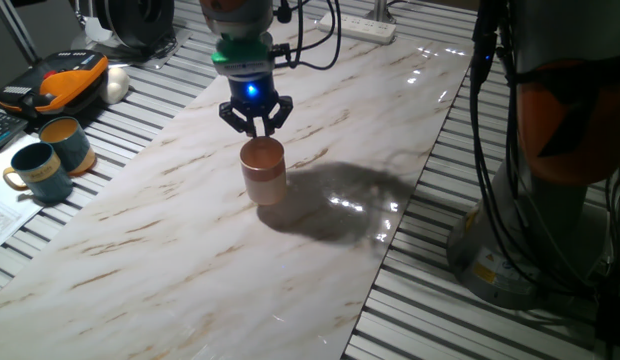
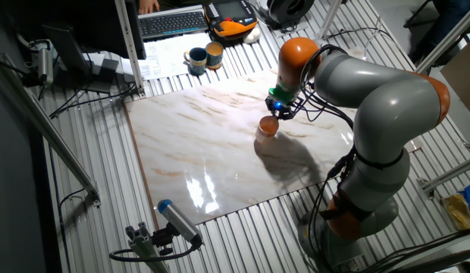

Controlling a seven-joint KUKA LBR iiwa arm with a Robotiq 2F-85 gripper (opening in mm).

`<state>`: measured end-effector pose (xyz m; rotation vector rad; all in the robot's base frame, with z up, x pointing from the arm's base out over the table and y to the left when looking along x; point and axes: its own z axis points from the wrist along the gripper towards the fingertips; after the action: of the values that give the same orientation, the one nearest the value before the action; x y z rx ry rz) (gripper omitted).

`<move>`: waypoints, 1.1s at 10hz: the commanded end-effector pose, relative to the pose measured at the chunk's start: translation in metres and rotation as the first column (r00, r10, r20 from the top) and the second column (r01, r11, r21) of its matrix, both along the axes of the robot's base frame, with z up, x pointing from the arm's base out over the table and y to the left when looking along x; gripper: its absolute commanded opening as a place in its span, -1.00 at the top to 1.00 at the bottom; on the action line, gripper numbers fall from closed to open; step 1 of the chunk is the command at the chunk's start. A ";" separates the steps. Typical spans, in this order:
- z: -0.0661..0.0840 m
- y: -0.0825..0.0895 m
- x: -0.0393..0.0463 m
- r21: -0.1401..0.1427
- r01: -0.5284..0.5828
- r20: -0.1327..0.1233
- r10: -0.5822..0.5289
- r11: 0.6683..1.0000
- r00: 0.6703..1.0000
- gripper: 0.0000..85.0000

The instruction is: Pick up the cup

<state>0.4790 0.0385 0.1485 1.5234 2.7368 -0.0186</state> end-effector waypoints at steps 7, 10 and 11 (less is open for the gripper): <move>-0.001 -0.001 -0.0003 -0.031 0.114 -0.004 -0.115 0.993 0.993 1.00; -0.002 -0.002 -0.0018 -0.037 0.156 -0.006 -0.156 0.987 0.988 1.00; -0.002 -0.003 -0.0031 -0.028 0.164 -0.003 -0.165 0.986 0.986 1.00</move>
<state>0.4756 0.0352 0.1460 1.7417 2.5931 -0.0618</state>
